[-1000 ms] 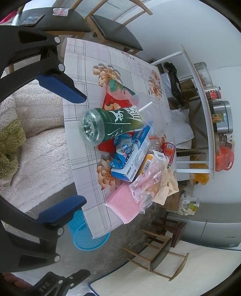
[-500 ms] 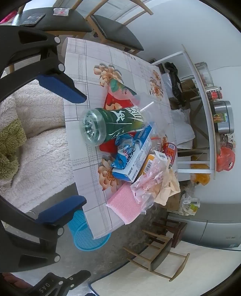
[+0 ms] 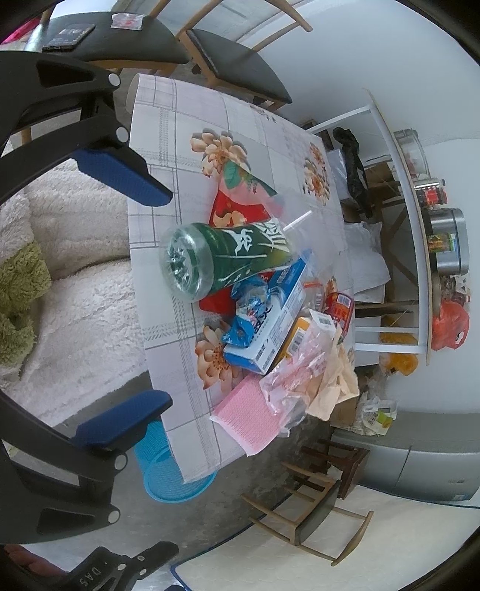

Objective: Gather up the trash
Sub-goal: 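Move both tools toward the cluttered table, then grasp the clear plastic container with the left tool while the right tool grasps crumpled tan paper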

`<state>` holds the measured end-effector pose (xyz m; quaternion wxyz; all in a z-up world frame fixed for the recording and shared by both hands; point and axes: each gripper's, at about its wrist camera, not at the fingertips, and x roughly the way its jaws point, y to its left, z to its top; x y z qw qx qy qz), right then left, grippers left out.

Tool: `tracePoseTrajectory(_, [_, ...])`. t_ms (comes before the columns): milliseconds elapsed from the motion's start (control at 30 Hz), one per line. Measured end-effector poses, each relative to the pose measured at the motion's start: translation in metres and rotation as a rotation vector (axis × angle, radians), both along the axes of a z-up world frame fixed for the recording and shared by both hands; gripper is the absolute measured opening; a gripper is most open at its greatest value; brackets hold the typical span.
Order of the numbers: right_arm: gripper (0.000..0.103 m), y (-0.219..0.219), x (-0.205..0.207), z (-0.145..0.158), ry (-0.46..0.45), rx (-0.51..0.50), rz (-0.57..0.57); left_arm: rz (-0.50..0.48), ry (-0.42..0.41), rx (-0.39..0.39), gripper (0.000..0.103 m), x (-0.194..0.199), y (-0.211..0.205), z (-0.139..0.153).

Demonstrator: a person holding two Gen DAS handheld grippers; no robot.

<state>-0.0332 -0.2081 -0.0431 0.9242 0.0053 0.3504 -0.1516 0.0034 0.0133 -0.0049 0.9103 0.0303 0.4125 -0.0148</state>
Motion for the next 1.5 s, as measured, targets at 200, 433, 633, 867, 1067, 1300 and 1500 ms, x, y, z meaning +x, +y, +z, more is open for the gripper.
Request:
tracePoseTrajectory(200, [0.096,0.006,0.011,0.000,-0.023,0.023,0.035,0.019,-0.049,-0.010,0.098,0.006,0.021,0.006])
tracePoseTrajectory(433, [0.096,0.023,0.037,-0.003,-0.055,0.071,0.122,0.049,-0.076,-0.005,0.098,0.022,0.069,0.012])
tracePoseTrajectory(633, [0.096,0.048,0.062,-0.006,-0.070,0.070,0.208,0.085,-0.056,-0.027,0.098,0.042,0.116,0.006])
tracePoseTrajectory(867, [0.096,0.078,0.086,-0.001,-0.082,0.130,0.307,0.031,-0.037,-0.200,0.098,0.083,0.162,0.004])
tracePoseTrajectory(1067, [0.096,0.107,0.112,-0.001,-0.050,0.202,0.391,-0.140,0.020,-0.343,0.098,0.159,0.172,0.013])
tracePoseTrajectory(1300, [0.096,0.120,0.138,-0.002,-0.015,0.206,0.418,-0.331,0.257,-0.383,0.098,0.272,0.156,-0.008])
tracePoseTrajectory(1500, [0.096,0.112,0.150,-0.005,0.004,0.205,0.391,-0.375,0.451,-0.428,0.098,0.332,0.158,-0.033])
